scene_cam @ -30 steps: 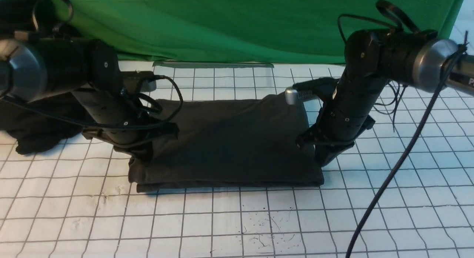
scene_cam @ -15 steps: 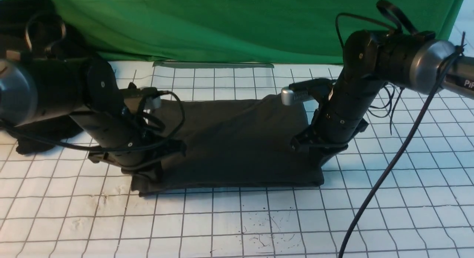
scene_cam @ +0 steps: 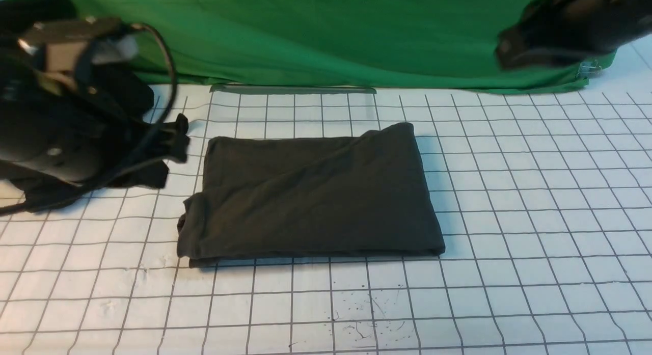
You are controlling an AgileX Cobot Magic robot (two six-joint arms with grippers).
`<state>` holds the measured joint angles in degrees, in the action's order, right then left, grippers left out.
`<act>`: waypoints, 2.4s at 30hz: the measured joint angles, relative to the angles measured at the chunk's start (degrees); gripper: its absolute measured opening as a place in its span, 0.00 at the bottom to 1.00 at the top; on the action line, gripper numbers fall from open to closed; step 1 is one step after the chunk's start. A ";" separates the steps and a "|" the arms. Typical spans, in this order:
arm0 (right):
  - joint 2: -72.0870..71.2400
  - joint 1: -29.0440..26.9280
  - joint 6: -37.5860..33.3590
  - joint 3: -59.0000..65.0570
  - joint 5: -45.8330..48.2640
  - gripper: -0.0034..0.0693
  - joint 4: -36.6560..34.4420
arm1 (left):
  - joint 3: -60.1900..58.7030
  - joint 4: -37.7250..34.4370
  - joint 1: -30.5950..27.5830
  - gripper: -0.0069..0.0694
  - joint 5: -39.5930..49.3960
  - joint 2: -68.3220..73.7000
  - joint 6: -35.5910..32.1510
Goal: Fold a long-sleeved shirt over a white checkered tablecloth.
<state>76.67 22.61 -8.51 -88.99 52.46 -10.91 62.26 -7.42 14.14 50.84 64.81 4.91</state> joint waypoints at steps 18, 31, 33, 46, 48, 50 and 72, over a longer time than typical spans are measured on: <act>-71.44 0.00 -2.55 63.41 -59.46 0.05 0.19 | -28.15 1.40 0.00 0.09 -3.96 -56.67 6.68; -76.75 0.00 -3.18 68.05 -64.43 0.20 0.25 | -32.49 1.15 0.00 0.09 -9.78 -59.71 7.14; -76.75 0.00 -3.18 68.05 -64.43 0.21 0.25 | -32.49 1.15 0.00 0.09 -9.78 -59.71 7.14; -76.75 0.00 -3.18 68.05 -64.55 0.23 0.25 | -32.49 1.86 0.00 0.09 -9.90 -59.71 6.25; -76.75 0.00 -3.18 68.05 -64.61 0.24 0.25 | -33.38 2.92 -0.08 0.09 -11.48 -59.82 4.79; -76.75 0.00 -3.18 68.05 -64.61 0.25 0.25 | -35.40 3.22 -1.24 0.09 -15.57 -60.50 1.90; -76.75 0.00 -3.18 68.12 -64.67 0.30 0.25 | -62.63 3.70 -14.78 0.09 -37.09 -64.71 -10.28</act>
<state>-0.08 22.61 -11.69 -20.87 -12.21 -10.66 -0.36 -3.72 -0.63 13.74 0.11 -5.37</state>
